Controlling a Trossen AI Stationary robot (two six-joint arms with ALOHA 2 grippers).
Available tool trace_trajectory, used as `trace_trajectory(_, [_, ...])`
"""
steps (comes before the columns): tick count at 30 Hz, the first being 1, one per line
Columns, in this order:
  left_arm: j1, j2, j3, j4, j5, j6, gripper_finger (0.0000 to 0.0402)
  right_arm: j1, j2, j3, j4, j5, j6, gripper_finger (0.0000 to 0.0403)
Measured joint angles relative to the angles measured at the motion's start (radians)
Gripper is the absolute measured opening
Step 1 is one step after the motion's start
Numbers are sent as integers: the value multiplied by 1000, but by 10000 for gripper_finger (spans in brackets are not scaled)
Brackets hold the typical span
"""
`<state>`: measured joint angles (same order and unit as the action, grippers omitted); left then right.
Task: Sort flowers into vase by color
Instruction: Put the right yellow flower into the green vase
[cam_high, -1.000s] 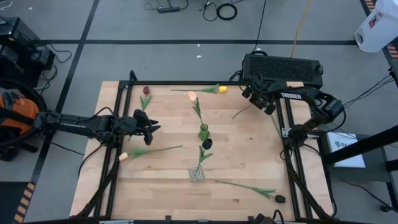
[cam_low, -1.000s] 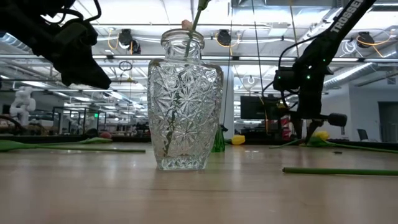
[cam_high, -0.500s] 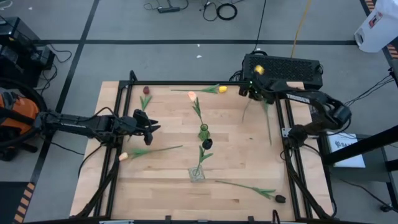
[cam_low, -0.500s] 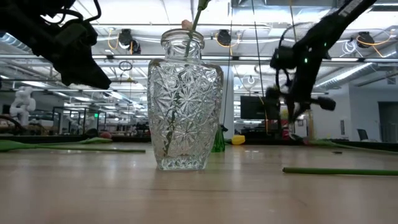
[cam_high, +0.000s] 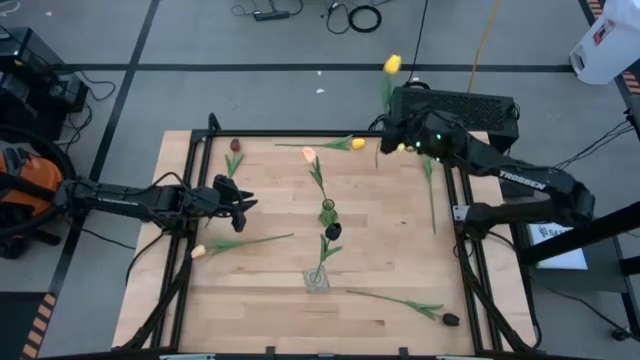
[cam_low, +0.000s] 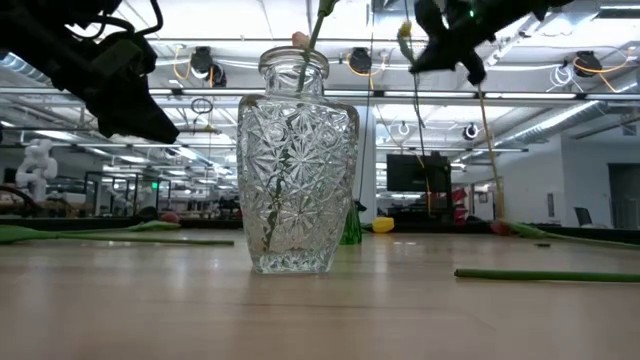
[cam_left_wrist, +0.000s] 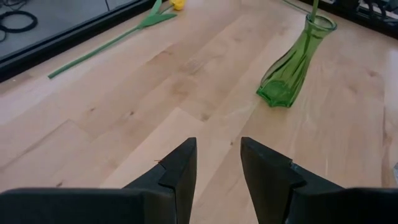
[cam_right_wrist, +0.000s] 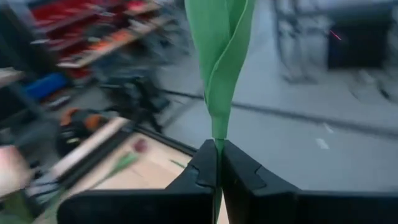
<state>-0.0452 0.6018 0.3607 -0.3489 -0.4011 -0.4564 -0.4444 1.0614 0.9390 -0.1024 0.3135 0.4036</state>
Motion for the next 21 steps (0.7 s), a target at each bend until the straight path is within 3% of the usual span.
trace_trajectory(15, [0, 0, 0, 0, 0, 0, 132, 262, 230, -1, 383, -2, -157, 0])
trace_trajectory(21, [0, 0, 0, 0, 0, 0, 132, 346, 258, -1, 420, -29, -176, 0])
